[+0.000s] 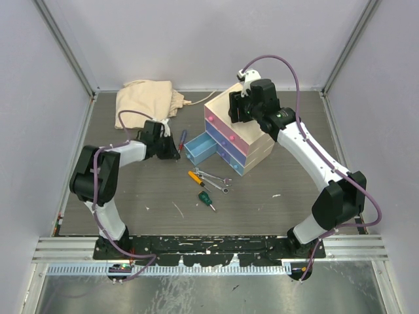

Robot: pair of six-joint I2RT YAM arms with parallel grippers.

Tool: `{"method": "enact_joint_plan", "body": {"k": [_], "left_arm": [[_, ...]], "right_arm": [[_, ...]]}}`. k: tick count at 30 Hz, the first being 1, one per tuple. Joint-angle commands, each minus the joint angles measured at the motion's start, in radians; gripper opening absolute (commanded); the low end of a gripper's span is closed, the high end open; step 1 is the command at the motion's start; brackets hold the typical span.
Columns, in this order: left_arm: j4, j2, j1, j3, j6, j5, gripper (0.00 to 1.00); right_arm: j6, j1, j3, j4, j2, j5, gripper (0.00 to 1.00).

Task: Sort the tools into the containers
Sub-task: Pick up the screwdriver from the center of the board, then place the screwdriver in the drawer.

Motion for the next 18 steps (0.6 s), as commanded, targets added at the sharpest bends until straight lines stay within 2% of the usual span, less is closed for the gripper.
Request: {"method": "enact_joint_plan", "body": {"k": [1,18], "left_arm": [[-0.065,-0.096,0.012,-0.018,0.015,-0.051,0.00],[-0.189,-0.403,0.010,-0.070,0.066,-0.034,0.00]], "right_arm": [[0.010,0.005,-0.023,-0.089,0.003,-0.010,0.62],[0.038,0.005,-0.096,-0.041,-0.082,0.015,0.62]]}}
